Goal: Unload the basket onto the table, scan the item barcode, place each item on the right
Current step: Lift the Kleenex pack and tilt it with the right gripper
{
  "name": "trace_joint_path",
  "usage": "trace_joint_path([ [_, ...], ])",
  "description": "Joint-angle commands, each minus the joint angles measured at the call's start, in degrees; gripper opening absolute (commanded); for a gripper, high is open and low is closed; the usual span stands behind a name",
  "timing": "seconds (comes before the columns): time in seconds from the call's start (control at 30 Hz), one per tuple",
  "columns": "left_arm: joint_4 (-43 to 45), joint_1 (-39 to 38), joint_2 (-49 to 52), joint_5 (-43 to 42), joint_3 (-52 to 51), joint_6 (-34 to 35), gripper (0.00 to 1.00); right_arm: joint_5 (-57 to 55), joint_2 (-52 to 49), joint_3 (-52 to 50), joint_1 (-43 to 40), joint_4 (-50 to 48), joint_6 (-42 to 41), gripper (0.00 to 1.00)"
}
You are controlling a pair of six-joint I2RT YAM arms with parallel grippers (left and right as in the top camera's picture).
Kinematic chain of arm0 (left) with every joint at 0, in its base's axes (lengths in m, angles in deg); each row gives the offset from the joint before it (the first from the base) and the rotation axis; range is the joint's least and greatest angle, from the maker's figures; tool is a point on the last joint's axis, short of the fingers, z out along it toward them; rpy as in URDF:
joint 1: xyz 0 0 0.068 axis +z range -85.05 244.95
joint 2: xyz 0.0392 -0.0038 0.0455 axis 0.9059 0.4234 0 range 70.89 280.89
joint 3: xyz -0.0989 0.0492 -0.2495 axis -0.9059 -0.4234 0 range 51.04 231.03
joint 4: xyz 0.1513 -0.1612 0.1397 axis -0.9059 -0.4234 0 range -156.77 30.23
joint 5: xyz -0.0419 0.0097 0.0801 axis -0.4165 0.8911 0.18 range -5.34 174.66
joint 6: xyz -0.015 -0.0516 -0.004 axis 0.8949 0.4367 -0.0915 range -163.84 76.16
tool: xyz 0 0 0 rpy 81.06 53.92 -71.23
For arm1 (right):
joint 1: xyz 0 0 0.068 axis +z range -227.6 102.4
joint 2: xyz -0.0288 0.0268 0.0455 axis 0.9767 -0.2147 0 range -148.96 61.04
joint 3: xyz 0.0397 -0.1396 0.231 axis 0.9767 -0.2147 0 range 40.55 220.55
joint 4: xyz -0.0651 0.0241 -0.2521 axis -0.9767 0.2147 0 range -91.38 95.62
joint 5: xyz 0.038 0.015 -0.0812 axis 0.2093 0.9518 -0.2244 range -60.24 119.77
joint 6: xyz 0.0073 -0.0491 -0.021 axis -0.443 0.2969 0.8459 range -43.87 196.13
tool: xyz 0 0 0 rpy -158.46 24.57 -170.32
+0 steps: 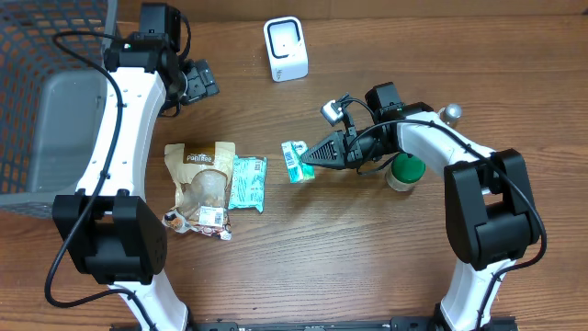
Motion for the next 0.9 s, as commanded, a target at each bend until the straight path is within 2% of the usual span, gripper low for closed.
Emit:
trace_joint_path([
  [0.0, 0.04, -0.39, -0.66, -0.24, 1.07, 0.57, 1.00, 1.66, 0.79, -0.35, 0.09, -0.11, 1.07, 0.04],
  [0.87, 0.04, -0.39, -0.66, -0.24, 1.07, 0.57, 1.00, -1.03, 0.79, -0.35, 0.09, 0.79, 1.07, 0.04],
])
